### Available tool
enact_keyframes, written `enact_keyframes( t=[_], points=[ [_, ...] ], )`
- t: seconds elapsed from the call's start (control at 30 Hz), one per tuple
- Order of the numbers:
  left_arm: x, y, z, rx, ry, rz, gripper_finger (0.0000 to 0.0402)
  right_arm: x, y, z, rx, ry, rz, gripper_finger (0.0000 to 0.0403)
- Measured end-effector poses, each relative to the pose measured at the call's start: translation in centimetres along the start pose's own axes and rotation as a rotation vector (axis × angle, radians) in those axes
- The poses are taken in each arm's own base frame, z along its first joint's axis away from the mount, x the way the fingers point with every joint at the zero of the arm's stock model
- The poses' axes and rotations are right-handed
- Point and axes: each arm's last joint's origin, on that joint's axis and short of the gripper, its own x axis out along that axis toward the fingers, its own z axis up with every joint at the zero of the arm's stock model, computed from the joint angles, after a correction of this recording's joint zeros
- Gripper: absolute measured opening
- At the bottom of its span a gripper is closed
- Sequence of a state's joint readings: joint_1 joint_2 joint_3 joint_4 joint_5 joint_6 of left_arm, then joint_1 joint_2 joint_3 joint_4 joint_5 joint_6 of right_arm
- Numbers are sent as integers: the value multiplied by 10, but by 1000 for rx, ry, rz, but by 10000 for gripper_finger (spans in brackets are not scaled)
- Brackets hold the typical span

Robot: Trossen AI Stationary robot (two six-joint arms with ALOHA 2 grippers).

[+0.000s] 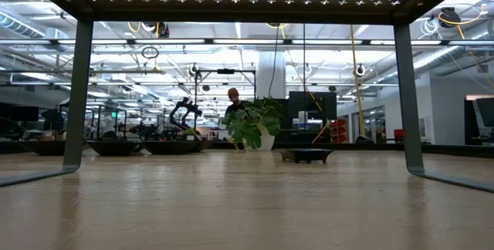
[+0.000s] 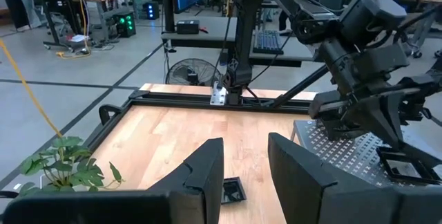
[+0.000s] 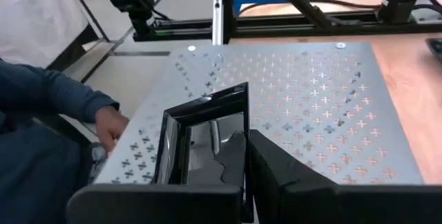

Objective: Pick & Place Mini shaped plates
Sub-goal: Stack the square plate onto the stacked square plate on the shelf

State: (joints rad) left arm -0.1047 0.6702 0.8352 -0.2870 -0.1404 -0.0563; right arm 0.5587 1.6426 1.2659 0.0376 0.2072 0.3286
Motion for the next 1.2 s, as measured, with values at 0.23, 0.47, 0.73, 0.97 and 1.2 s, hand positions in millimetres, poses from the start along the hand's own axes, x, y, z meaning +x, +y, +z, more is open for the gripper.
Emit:
enact_keyframes(
  t=[0.23, 0.47, 0.73, 0.97, 1.2],
  points=[
    [0, 0, 0, 0, 0, 0, 120, 0, 2, -3, 44, 38, 34, 12],
    [0, 0, 0, 0, 0, 0, 120, 2, 3, -6, 44, 47, 46, 50],
    [0, 0, 0, 0, 0, 0, 120, -7, 2, 2, -56, 24, 48, 116],
    [0, 0, 0, 0, 0, 0, 120, -68, -14, 37, -245, -72, -127, 137],
    [0, 0, 0, 0, 0, 0, 120, -126, -37, 55, -240, -207, -232, 140]
  ],
)
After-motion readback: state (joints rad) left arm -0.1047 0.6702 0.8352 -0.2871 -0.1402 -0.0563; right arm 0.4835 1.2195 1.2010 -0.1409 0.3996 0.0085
